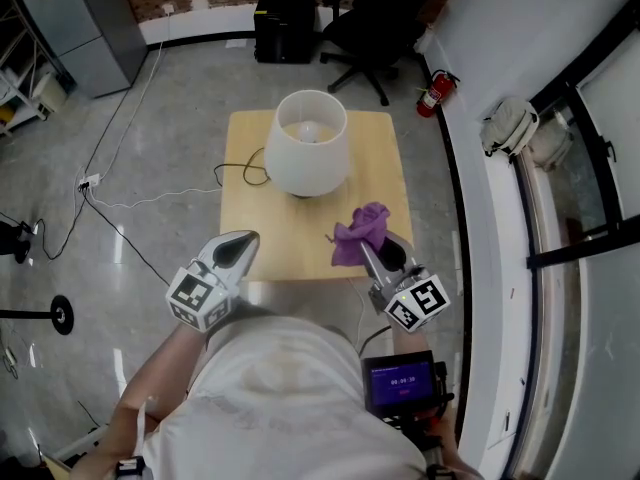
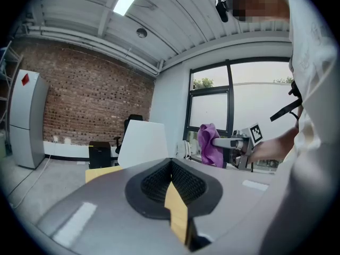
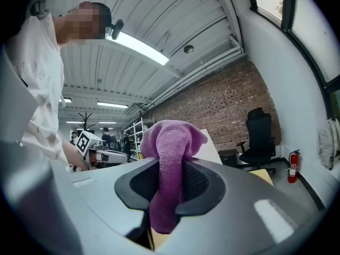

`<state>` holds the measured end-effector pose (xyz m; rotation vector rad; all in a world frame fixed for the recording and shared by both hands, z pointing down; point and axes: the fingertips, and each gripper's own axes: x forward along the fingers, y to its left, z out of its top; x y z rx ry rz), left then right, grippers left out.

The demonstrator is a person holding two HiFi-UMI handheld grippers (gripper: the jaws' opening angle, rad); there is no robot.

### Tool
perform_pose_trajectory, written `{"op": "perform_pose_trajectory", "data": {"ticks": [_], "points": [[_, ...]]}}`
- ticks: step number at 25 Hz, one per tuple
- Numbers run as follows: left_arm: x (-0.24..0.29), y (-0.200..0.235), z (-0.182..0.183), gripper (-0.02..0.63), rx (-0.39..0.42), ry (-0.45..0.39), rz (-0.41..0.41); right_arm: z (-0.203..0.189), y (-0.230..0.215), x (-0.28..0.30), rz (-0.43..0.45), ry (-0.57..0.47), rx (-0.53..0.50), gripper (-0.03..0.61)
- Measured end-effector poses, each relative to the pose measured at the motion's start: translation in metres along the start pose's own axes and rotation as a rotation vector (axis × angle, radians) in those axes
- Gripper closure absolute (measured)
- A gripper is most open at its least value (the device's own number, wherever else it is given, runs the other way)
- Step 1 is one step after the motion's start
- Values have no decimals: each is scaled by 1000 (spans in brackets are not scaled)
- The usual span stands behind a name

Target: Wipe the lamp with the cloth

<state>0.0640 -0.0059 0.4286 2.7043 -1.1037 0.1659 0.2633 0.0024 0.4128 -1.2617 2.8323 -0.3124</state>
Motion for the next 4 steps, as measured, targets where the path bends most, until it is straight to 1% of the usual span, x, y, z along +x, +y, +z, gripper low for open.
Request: {"op": "perform_pose_trajectory", "data": {"ticks": [4], "points": [[5,-11,-4,612,0,0,14,-2,-6,-13,7,-14,11,477]]}}
